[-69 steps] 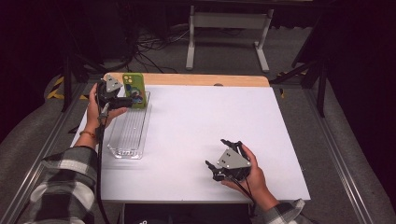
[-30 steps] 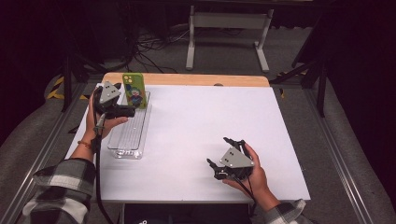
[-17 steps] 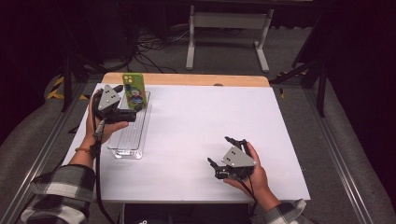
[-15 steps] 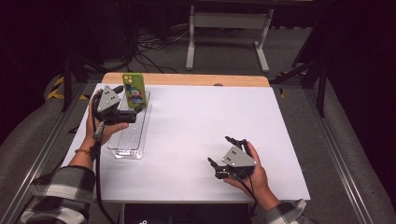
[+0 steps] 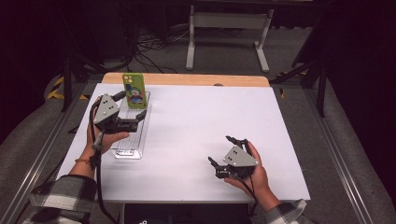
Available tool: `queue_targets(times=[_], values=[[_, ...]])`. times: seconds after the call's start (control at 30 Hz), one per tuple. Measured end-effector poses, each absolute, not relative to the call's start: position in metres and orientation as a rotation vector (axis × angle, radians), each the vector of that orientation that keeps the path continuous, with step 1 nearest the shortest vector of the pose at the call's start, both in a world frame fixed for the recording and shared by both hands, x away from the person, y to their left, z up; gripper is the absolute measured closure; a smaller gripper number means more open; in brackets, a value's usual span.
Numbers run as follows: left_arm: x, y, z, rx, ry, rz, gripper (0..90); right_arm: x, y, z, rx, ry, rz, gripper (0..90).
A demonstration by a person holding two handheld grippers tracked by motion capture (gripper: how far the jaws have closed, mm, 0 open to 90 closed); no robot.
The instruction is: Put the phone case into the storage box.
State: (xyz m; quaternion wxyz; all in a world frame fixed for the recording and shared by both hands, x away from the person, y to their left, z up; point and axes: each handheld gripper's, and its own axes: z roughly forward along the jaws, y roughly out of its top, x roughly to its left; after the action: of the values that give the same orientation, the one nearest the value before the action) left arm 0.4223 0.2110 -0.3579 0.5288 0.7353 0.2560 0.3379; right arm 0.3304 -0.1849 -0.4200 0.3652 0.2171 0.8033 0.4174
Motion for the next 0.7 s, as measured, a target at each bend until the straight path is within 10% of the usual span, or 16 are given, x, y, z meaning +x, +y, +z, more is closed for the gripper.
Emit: queue_targets(times=[0.7], values=[[0.39,0.19,-0.366,1.733,0.49,0.747,7.1,0.33,-0.192,-0.416,0.567,2.047,1.123,11.4]])
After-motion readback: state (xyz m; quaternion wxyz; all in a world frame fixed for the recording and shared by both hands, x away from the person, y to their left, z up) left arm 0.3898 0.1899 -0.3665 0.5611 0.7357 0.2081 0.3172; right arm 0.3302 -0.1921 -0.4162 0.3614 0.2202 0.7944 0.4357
